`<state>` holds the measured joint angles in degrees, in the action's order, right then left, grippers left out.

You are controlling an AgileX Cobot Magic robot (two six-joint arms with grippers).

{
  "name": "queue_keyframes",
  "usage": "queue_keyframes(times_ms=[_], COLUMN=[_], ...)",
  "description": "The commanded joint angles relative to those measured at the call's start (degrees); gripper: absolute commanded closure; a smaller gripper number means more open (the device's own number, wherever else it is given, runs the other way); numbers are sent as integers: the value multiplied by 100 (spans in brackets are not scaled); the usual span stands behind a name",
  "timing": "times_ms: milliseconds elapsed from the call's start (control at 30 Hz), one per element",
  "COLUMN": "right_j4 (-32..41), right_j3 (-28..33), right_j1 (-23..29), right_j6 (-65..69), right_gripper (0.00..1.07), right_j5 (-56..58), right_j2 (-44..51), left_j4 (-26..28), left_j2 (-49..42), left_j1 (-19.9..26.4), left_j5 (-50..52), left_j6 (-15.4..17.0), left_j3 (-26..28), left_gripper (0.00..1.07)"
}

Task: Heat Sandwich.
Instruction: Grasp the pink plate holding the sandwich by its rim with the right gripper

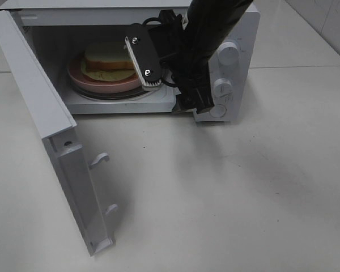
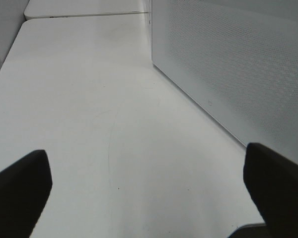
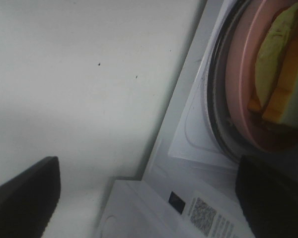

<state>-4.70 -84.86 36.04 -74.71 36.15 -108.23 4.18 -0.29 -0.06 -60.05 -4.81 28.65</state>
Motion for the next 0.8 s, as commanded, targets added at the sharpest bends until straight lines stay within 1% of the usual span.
queue_keyframes(times_ms=[33, 67, 133, 167, 200, 300, 333, 367, 500, 567, 633, 733, 800], right_j4=[0, 0, 6, 34, 34, 97, 160, 160, 275, 338, 470, 470, 470], right_j3=[-458, -458, -699, -922, -922, -1261, -1478, -1478, -1891, -1954, -2183, -2338, -2618], right_j1=[11, 11, 11, 11, 11, 11, 11, 11, 11, 11, 11, 11, 11], right_j6=[0, 0, 0, 0, 0, 0, 0, 0, 0, 0, -6, -6, 23], right_gripper=[16, 16, 17, 17, 17, 18, 18, 18, 19, 20, 20, 20, 21], right_j5=[-160, -160, -218, -292, -292, -304, -309, -309, -309, -298, -298, -286, -201], right_j2=[-510, -510, -762, -980, -980, -1301, -1518, -1518, -1948, -2011, -2212, -2326, -2521], left_j4=[6, 6, 6, 6, 6, 6, 6, 6, 6, 6, 6, 6, 6], left_j2=[-115, -115, -115, -115, -115, -115, -115, -115, -115, -115, -115, -115, -115], left_j1=[17, 17, 17, 17, 17, 17, 17, 17, 17, 17, 17, 17, 17], left_j5=[63, 63, 63, 63, 63, 63, 63, 63, 63, 63, 63, 63, 63], left_j6=[17, 17, 17, 17, 17, 17, 17, 17, 17, 17, 17, 17, 17], left_j3=[-23, -23, -23, -23, -23, -23, -23, -23, -23, -23, -23, -23, -23], left_gripper=[9, 9, 9, 9, 9, 9, 9, 9, 9, 9, 9, 9, 9])
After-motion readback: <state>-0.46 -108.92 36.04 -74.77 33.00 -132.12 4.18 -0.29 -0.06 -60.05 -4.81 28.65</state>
